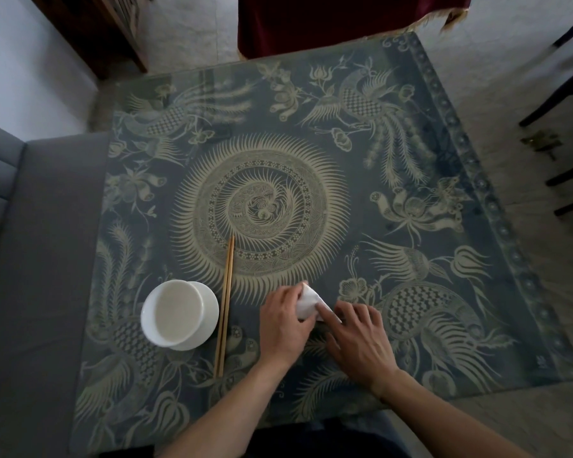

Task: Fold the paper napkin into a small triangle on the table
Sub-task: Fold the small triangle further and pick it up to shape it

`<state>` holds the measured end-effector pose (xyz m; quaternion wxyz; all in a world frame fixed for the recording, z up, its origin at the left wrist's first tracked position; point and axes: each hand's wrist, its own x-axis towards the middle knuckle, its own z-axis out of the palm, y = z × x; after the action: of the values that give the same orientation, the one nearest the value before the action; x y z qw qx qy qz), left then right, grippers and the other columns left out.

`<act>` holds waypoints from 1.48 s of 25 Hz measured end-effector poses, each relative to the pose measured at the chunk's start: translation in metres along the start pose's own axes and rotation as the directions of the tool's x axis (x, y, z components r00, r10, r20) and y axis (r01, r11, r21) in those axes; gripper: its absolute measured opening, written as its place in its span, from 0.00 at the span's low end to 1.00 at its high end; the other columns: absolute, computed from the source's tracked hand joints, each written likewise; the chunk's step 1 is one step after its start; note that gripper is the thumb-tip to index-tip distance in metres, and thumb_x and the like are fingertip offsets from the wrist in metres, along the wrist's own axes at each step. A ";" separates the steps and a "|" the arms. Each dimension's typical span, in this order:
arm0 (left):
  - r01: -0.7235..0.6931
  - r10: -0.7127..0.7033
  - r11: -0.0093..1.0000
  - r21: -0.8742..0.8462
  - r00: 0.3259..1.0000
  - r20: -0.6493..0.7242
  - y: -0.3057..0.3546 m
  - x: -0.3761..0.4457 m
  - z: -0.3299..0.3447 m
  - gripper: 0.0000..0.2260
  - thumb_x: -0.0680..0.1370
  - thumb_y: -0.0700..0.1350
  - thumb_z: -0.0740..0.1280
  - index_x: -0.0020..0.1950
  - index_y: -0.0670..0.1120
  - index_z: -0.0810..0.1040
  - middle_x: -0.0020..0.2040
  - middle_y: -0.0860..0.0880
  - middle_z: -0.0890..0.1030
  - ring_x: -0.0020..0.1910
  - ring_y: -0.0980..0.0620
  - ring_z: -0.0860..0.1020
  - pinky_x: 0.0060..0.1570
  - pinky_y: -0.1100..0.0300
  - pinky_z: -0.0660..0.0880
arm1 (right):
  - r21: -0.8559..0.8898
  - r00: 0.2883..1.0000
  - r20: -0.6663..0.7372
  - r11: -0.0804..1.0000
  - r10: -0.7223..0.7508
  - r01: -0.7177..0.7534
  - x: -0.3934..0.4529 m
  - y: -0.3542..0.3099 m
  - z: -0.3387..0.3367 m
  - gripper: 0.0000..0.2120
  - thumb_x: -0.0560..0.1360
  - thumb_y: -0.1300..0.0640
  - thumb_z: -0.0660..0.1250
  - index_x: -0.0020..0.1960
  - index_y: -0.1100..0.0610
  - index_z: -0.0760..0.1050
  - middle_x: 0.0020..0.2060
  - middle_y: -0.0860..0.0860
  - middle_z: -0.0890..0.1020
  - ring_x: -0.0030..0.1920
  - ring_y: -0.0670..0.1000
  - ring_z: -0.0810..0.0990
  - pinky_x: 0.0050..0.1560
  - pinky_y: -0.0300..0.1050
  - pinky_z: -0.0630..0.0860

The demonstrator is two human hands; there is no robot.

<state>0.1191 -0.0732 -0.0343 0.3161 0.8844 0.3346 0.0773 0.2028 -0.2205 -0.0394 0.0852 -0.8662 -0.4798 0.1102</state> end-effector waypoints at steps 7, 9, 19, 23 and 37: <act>0.162 -0.177 0.980 0.112 0.975 0.134 -0.004 0.028 -0.004 0.08 0.74 0.48 0.72 0.51 0.48 0.79 0.50 0.51 0.78 0.52 0.48 0.73 0.50 0.56 0.68 | 0.139 0.985 0.011 0.975 0.172 -0.172 0.020 0.001 -0.006 0.22 0.77 0.44 0.61 0.69 0.49 0.69 0.56 0.47 0.77 0.55 0.52 0.77 0.53 0.53 0.70; 0.114 -0.127 0.990 0.085 0.979 0.160 -0.001 0.029 -0.004 0.05 0.75 0.46 0.71 0.48 0.47 0.77 0.47 0.51 0.78 0.49 0.48 0.74 0.47 0.56 0.71 | 0.146 0.970 0.068 0.960 0.231 -0.239 0.029 0.002 -0.006 0.27 0.78 0.41 0.62 0.74 0.49 0.64 0.60 0.47 0.75 0.59 0.51 0.75 0.56 0.53 0.69; -0.059 0.047 0.992 0.109 0.992 0.116 -0.006 0.011 -0.006 0.25 0.76 0.47 0.72 0.69 0.52 0.64 0.63 0.47 0.70 0.55 0.49 0.74 0.44 0.55 0.77 | 0.204 0.982 0.024 0.961 0.188 -0.189 0.034 -0.009 -0.004 0.31 0.71 0.46 0.73 0.70 0.50 0.66 0.56 0.50 0.76 0.55 0.54 0.76 0.53 0.50 0.75; -0.477 0.410 0.829 0.291 0.873 0.264 -0.031 -0.003 -0.007 0.14 0.79 0.51 0.68 0.63 0.49 0.74 0.61 0.49 0.75 0.57 0.47 0.75 0.50 0.52 0.75 | 0.083 0.996 -0.080 0.996 -0.035 0.041 0.007 0.004 0.002 0.22 0.70 0.46 0.74 0.61 0.53 0.77 0.52 0.51 0.79 0.49 0.55 0.78 0.46 0.51 0.77; -0.752 0.672 0.528 0.393 0.654 0.347 -0.031 0.008 -0.012 0.03 0.78 0.39 0.64 0.47 0.45 0.77 0.45 0.47 0.79 0.41 0.47 0.77 0.37 0.56 0.73 | 0.171 0.974 -0.202 0.976 -0.099 0.135 0.002 0.019 0.005 0.11 0.73 0.50 0.73 0.52 0.55 0.81 0.49 0.50 0.81 0.43 0.53 0.79 0.40 0.49 0.78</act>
<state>0.1045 -0.0439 -0.0446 0.0376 0.9957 -0.0743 0.0414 0.2179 -0.2279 -0.0494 0.2168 -0.8314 -0.5074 0.0647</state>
